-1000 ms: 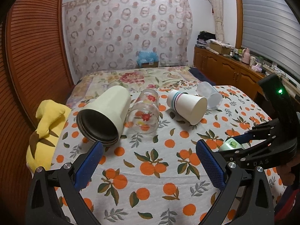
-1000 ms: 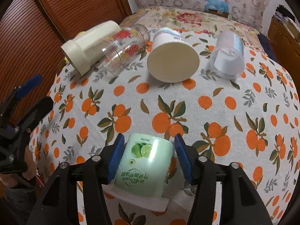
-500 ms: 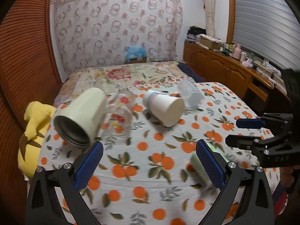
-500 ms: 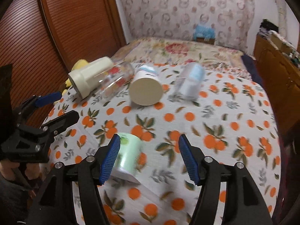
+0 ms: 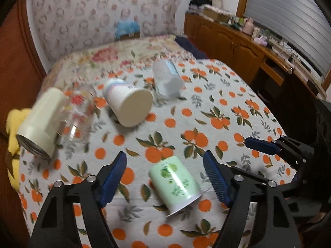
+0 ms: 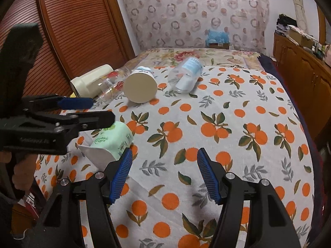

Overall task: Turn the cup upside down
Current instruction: 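Carry the green cup with the right gripper, rotating it mouth-down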

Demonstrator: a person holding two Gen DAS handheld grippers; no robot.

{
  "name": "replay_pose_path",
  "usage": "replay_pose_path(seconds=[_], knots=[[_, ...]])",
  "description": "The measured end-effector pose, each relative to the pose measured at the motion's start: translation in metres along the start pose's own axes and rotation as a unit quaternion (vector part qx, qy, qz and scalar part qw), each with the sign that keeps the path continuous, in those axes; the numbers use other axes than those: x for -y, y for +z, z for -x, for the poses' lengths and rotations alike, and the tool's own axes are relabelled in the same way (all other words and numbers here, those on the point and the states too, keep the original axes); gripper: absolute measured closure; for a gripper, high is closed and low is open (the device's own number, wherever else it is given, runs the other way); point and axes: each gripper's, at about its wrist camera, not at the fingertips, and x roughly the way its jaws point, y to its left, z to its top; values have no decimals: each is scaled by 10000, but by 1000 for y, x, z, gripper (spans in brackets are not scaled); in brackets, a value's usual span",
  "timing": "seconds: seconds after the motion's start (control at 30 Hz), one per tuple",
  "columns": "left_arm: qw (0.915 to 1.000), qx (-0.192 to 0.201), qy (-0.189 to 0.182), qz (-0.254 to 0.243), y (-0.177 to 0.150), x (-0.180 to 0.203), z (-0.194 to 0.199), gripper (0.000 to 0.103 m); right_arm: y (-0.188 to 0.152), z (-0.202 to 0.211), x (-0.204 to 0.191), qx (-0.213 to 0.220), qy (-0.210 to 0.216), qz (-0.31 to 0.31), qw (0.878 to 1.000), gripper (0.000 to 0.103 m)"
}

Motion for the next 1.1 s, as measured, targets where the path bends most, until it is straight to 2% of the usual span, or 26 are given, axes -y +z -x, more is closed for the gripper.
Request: replay_pose_path(seconds=[0.13, 0.3, 0.43, 0.6, 0.8, 0.97, 1.1], knots=[[9992, -331, 75, 193, 3, -2, -15, 35, -5, 0, 5, 20, 54, -65, 10000, 36], [9952, -743, -31, 637, 5, -13, -29, 40, -6, 1, 6, 46, 100, -83, 9999, 36], [9913, -978, -147, 871, 3, -17, -39, 41, -6, 2, 6, 65, 100, -95, 9999, 35], [9877, -1142, -242, 1039, 4, -20, -50, 41, -6, 1, 6, 54, 93, -96, 9999, 34], [9821, -1363, -361, 1248, 3, -27, -61, 50, -8, 0, 7, 33, 108, -102, 9999, 34], [9842, -1294, -313, 1171, 5, -26, -60, 54, -8, -1, 7, 30, 106, -106, 9999, 34], [9917, -905, -146, 904, 11, -23, -49, 55, -8, -3, 10, 67, 27, -89, 9999, 34]])
